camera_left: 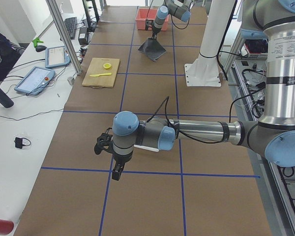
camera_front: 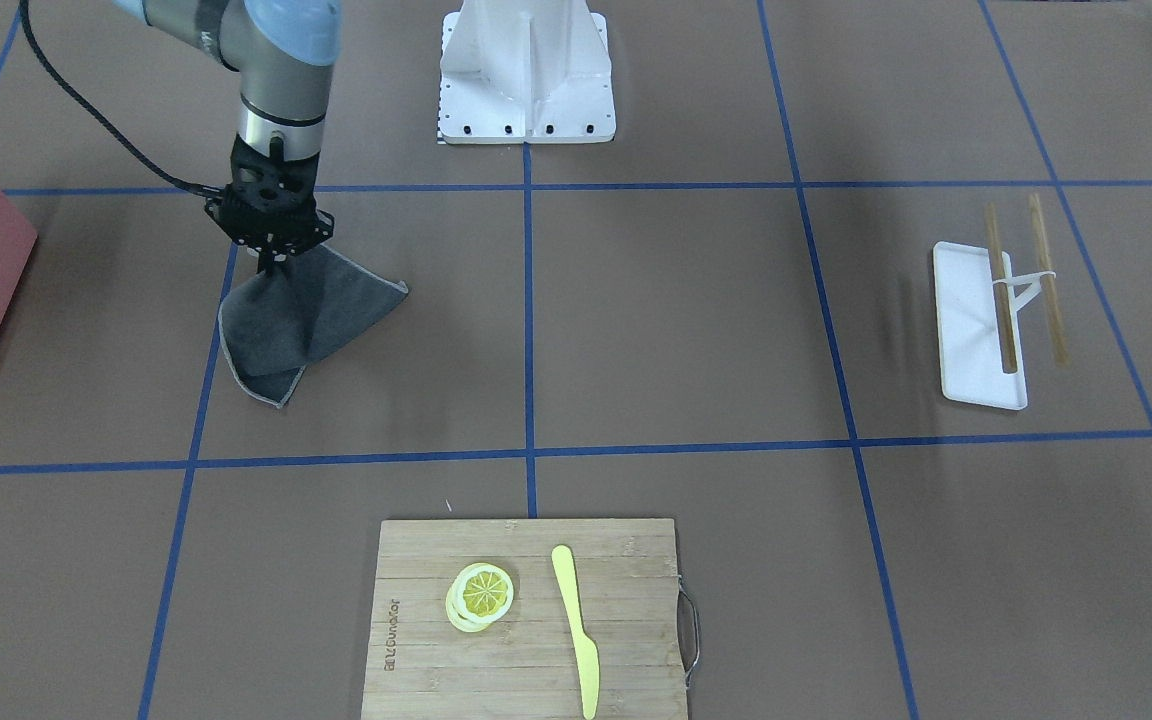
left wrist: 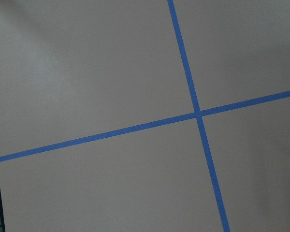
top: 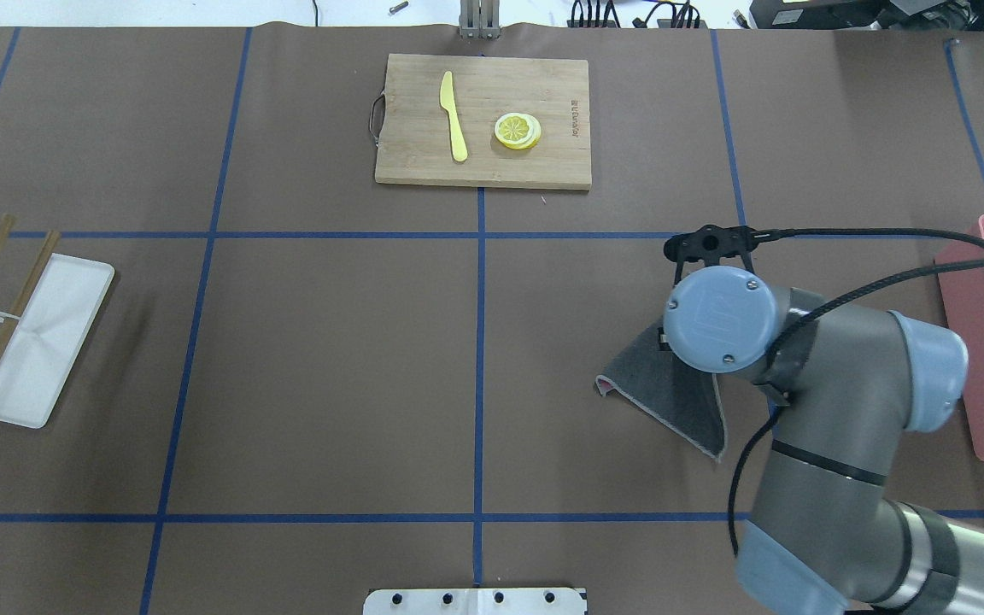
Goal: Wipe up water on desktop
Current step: 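Drag the cloth back toward the table center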
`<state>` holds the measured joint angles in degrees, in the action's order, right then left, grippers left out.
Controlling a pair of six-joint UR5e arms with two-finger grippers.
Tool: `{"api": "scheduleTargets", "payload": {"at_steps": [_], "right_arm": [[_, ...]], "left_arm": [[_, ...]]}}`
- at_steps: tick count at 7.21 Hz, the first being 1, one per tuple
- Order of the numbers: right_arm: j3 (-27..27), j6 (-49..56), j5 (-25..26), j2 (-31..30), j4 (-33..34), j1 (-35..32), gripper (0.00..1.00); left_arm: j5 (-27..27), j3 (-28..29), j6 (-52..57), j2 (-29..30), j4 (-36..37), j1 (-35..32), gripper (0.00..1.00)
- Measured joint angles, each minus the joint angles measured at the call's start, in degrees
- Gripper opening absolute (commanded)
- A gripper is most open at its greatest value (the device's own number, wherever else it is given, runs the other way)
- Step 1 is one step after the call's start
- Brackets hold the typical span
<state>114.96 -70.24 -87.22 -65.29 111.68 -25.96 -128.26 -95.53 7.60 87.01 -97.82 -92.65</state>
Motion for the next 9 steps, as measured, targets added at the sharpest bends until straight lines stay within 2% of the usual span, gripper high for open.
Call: {"api": "scheduleTargets", "payload": {"at_steps": [3, 5, 6, 7, 8, 9], "right_arm": [[-14.1, -17.3, 1.0, 12.8, -18.4, 1.8, 0.00], [-18.9, -29.2, 5.1, 19.6, -21.7, 2.5, 0.00], [-19.3, -30.0, 6.0, 19.8, -20.8, 2.7, 0.00], [-18.1, -27.7, 6.1, 17.6, -18.4, 2.7, 0.00], [-14.5, -23.6, 5.4, 13.2, -15.3, 2.7, 0.00], [-8.6, -18.6, 4.5, 7.2, -11.4, 2.7, 0.00]], "left_arm": [[0.0, 0.0, 0.0, 0.1, 0.0, 0.0, 0.99], [-0.1, -0.1, 0.0, 0.2, 0.0, 0.0, 0.99], [-0.1, -0.1, -0.1, 0.2, 0.0, 0.0, 0.99], [-0.1, -0.1, -0.1, 0.3, 0.0, 0.0, 0.99], [-0.1, -0.1, -0.2, 0.4, 0.0, 0.0, 0.99], [-0.1, -0.2, -0.3, 0.4, 0.0, 0.0, 0.99]]}}
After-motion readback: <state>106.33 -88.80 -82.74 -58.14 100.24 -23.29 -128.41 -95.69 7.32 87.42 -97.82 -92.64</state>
